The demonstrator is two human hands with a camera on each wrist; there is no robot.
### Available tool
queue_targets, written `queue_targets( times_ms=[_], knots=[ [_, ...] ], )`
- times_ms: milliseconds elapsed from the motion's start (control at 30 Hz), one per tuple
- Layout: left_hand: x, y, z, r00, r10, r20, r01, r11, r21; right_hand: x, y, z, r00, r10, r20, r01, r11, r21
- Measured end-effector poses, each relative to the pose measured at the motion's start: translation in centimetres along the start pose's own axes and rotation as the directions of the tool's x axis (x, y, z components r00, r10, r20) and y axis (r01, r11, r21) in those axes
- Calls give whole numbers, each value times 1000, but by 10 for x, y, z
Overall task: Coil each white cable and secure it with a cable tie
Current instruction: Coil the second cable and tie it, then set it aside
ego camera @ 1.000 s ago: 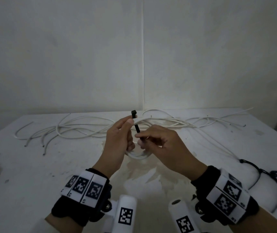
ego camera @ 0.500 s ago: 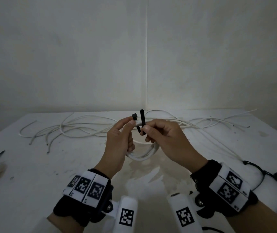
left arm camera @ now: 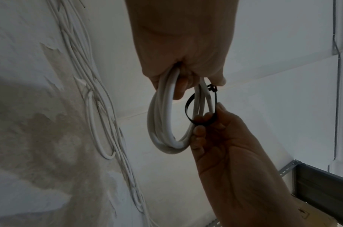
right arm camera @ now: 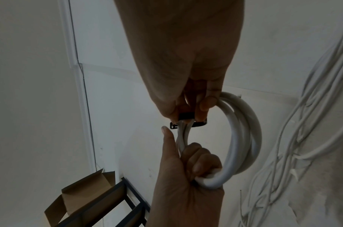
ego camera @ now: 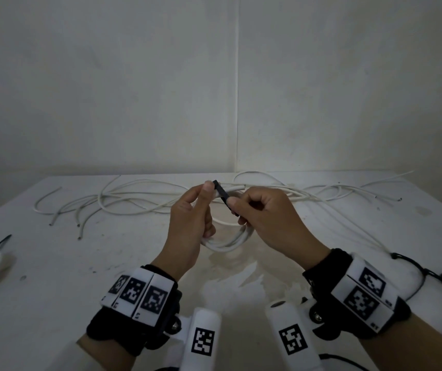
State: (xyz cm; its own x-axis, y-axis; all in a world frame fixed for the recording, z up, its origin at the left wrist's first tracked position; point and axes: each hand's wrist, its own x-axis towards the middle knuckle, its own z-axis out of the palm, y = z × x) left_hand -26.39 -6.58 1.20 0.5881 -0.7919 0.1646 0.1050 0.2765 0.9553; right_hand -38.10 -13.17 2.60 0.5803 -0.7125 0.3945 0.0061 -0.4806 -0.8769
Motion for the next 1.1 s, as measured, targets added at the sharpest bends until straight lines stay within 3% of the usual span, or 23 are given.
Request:
queue_targets(
  times_ms=[500, 633, 833, 1000, 1100],
  knots=[
    [0, 2, 4, 999, 38, -37, -36, 998, 49, 0, -4, 10, 998, -13, -57, 10, 998, -60],
    [-1, 0, 8, 997, 68, -35, -64, 994, 93, 3, -3, 13, 989, -34, -145, 27, 998, -49],
    [1, 5, 3, 995, 68, -68, -64, 996, 61, 0, 1, 10, 998, -48, -29, 46, 997, -69],
    [-3, 2, 9, 995, 90, -52, -86, 993, 85, 0, -2, 14, 994, -41, -105, 44, 999, 21],
    [-3, 3, 5, 995, 87, -42, -83, 992, 99, -1, -6, 14, 996, -55, -64, 57, 998, 31]
  ],
)
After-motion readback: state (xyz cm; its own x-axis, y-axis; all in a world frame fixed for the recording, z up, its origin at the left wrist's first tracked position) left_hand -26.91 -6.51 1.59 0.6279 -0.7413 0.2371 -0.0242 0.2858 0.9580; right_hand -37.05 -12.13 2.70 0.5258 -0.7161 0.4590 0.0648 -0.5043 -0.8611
